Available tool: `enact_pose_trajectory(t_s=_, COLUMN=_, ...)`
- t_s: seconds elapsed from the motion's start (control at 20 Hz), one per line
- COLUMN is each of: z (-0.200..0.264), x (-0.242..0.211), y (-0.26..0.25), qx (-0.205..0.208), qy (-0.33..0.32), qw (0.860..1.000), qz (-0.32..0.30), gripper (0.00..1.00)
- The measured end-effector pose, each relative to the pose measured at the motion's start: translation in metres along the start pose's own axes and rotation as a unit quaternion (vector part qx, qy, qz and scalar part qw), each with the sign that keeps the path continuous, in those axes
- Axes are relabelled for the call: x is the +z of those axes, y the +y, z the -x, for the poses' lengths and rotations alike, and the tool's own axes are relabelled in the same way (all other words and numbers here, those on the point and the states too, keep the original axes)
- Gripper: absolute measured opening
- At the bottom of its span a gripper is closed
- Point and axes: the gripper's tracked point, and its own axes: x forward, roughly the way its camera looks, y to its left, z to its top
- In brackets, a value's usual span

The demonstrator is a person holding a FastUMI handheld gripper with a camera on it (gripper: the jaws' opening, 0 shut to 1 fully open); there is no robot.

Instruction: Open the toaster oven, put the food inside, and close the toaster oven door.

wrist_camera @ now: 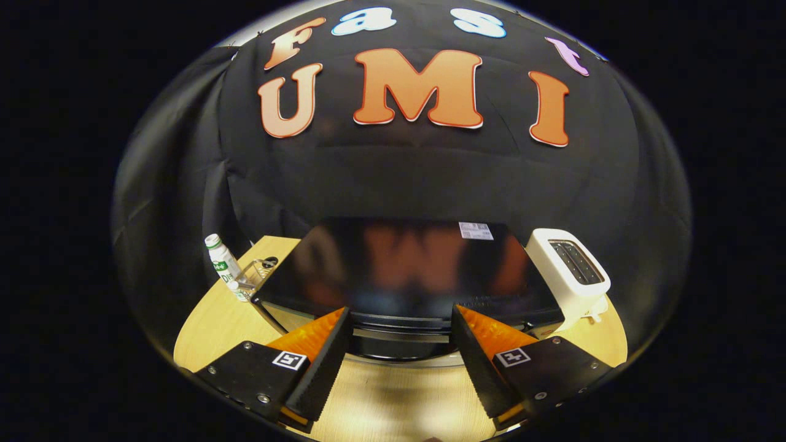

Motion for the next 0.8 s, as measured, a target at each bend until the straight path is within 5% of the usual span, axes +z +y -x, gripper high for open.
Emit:
enact_pose_trajectory(t_s=0.15, z=0.001, x=0.000, y=-0.005, qx=-0.013, qy=-0.013, qw=1.000, qz=-0.006, gripper=0.95)
enact_pose_trajectory(t_s=0.4, z=0.024, x=-0.017, y=0.003, qx=0.007, qy=-0.010, qw=1.000, qz=0.011, gripper=0.79)
enact_pose_trajectory(t_s=0.6, z=0.053, x=-0.061, y=0.011, qx=0.056, qy=0.070, qw=0.995, qz=0.040, gripper=0.79)
enact_pose_trajectory(t_s=0.8, z=0.073, x=-0.131, y=0.013, qx=0.102, qy=0.201, qw=0.974, qz=0.017, gripper=0.79)
